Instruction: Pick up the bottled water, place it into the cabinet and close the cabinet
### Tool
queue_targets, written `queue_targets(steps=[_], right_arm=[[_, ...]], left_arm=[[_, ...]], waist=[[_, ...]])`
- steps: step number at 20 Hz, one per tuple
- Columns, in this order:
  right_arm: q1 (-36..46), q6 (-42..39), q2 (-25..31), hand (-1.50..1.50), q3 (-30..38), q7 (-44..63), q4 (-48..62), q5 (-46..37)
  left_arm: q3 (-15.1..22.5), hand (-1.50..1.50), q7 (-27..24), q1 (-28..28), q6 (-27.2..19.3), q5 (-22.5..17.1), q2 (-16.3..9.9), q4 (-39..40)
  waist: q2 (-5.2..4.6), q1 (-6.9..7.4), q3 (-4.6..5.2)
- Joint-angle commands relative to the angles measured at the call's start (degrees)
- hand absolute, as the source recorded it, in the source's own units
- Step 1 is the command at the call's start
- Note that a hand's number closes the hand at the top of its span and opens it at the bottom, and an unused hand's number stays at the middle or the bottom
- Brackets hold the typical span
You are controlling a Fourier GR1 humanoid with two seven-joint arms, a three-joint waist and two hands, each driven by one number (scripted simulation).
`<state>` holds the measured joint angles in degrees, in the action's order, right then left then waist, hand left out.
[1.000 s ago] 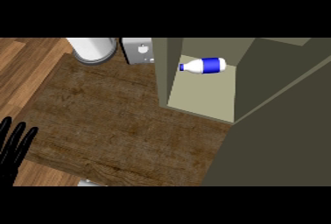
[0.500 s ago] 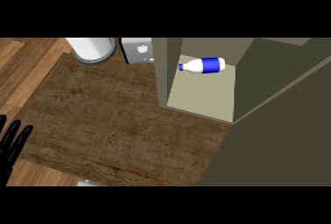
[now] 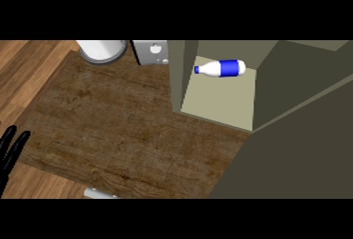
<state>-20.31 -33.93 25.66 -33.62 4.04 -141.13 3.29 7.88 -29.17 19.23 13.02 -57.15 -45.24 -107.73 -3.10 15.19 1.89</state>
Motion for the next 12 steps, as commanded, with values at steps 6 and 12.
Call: queue_targets(steps=[6, 12], right_arm=[[2.6, 2.2, -5.4, 1.5, -5.1, 4.4, 4.7, 7.3], [7.4, 4.0, -6.3, 1.5, 0.4, 7.7, 5.7, 6.0]], left_arm=[[-0.6, -1.5, 0.2, -1.0, 1.6, -0.4, -0.7, 0.6], [-0.8, -1.5, 0.4, -0.9, 2.5, -0.8, -1.0, 0.9]], waist=[[-1.6, 1.52, -0.46], [-0.86, 1.06, -0.43]])
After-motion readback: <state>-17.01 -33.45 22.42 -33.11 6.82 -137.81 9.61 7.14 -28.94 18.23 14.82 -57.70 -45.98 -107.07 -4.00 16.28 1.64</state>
